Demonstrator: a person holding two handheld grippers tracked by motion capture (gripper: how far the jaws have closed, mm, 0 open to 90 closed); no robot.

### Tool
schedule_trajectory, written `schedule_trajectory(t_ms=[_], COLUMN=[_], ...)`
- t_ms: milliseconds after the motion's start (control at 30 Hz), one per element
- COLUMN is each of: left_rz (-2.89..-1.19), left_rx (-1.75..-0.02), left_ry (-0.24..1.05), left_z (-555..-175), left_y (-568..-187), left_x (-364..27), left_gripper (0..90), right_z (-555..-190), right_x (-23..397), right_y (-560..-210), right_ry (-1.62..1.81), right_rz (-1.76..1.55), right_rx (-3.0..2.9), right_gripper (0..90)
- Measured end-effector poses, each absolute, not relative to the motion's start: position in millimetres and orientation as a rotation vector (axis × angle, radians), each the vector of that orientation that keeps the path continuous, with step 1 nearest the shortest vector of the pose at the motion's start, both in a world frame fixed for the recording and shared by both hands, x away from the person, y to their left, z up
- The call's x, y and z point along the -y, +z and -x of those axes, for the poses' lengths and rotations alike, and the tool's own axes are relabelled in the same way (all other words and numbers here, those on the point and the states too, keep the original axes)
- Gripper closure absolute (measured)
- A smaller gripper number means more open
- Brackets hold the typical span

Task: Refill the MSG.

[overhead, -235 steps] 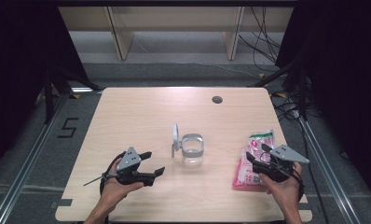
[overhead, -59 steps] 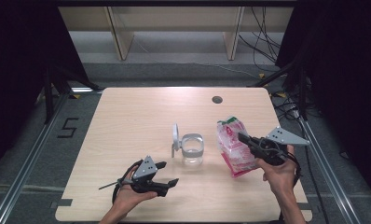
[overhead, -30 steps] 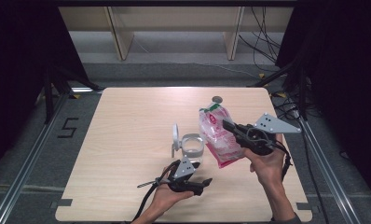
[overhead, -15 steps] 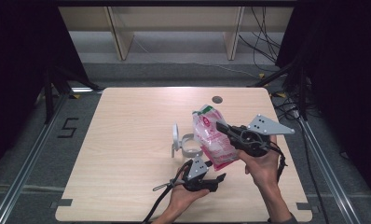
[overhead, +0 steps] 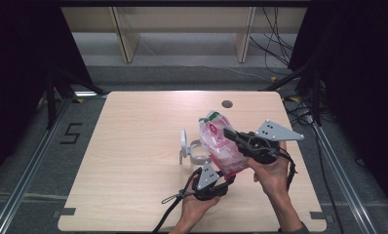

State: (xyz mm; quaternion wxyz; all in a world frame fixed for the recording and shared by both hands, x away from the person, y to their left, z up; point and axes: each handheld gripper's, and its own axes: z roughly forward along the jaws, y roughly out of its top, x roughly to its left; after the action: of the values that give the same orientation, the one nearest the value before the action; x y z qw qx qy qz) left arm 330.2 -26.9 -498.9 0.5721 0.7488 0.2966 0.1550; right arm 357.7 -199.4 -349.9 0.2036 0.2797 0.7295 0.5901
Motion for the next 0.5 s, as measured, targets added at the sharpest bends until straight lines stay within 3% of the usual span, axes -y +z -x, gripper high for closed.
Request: schedule_trajectory(t_ms=[133, 500], left_rz=[-1.722, -1.652], left_rx=[-0.723, -0.761], left_ry=[0.378, 0.391], left_z=[-328, -331], left_y=[-501, -502], left_x=[33, 47], left_gripper=[75.9, 78.9], right_z=[-360, -372], right_x=[201, 198], right_y=[-349, -345], right_ry=[1.629, 1.586], right_rz=[-0.796, -0.827], right_rx=[-2.033, -2.015], right_gripper=[90.0, 90.0])
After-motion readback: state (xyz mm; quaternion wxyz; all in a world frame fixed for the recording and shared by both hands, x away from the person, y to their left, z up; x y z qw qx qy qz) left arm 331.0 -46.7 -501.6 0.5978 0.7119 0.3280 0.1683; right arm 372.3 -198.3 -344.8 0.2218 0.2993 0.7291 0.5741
